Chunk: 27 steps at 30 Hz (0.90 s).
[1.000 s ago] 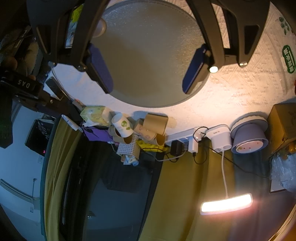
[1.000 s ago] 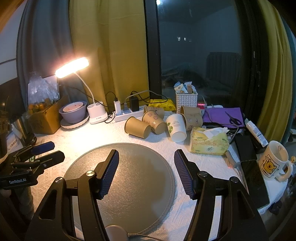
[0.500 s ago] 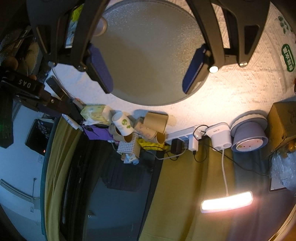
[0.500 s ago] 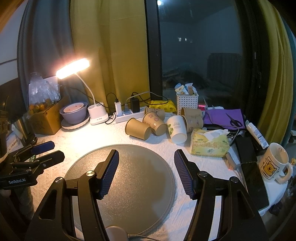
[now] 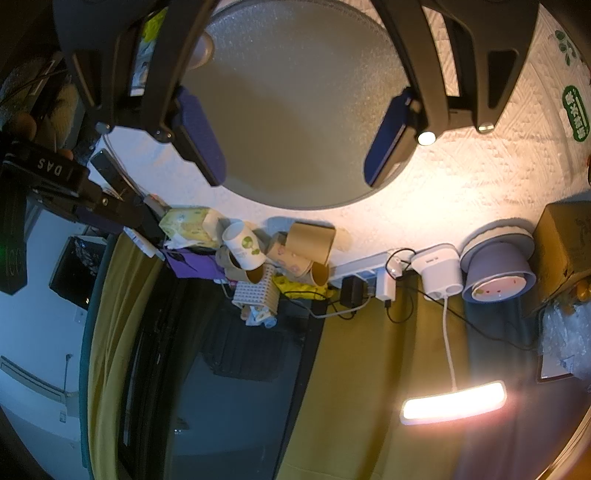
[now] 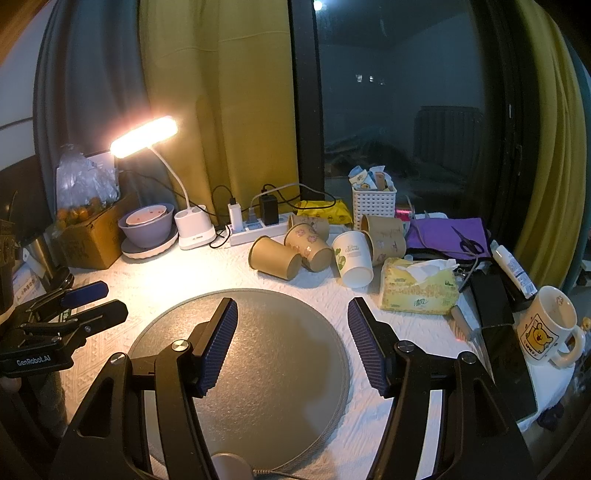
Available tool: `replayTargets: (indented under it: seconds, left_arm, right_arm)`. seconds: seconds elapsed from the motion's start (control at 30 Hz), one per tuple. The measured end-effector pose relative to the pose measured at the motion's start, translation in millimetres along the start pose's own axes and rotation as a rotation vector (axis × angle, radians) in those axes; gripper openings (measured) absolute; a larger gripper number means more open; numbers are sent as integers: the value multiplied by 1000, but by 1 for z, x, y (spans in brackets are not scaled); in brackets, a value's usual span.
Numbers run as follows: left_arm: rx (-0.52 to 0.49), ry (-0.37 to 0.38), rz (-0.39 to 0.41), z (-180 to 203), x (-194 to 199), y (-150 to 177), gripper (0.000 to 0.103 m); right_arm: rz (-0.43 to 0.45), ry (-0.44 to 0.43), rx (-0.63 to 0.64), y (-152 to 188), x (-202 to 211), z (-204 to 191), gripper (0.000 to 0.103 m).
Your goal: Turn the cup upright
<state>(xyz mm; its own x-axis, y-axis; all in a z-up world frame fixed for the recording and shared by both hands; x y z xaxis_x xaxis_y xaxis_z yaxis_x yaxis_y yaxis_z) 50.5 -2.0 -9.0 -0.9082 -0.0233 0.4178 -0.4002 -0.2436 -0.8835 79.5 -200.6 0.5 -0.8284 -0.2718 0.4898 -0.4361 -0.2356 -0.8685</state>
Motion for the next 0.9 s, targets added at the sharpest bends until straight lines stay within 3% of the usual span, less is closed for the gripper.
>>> replayTargets:
  seconds: [0.3, 0.7, 0.9]
  left_arm:
    - [9, 5, -50, -3, -30, -1, 78]
    - [130, 24, -202, -12, -116, -4, 78]
    - [191, 18, -240, -12, -162, -8, 78]
  right_arm:
    - [-15, 6, -5, -6, -18, 12, 65]
    - [-41, 44, -16, -11, -74, 50, 65]
    - [-55, 48, -22, -15, -106, 69, 65]
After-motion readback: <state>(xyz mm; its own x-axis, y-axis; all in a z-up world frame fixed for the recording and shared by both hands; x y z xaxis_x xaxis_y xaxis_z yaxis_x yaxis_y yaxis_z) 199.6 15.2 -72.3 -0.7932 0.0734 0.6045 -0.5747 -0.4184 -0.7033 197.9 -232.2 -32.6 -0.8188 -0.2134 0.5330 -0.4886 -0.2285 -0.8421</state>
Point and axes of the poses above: each gripper's, at about its wrist camera, not at the fingertips, and x roughly against the way its jaws point, z to its right, y to its underside, the point moved 5 cm from there along -x, roughly the way its jaws point, and after that the axes turned 5 degrees about z, right-handed, at the moved point
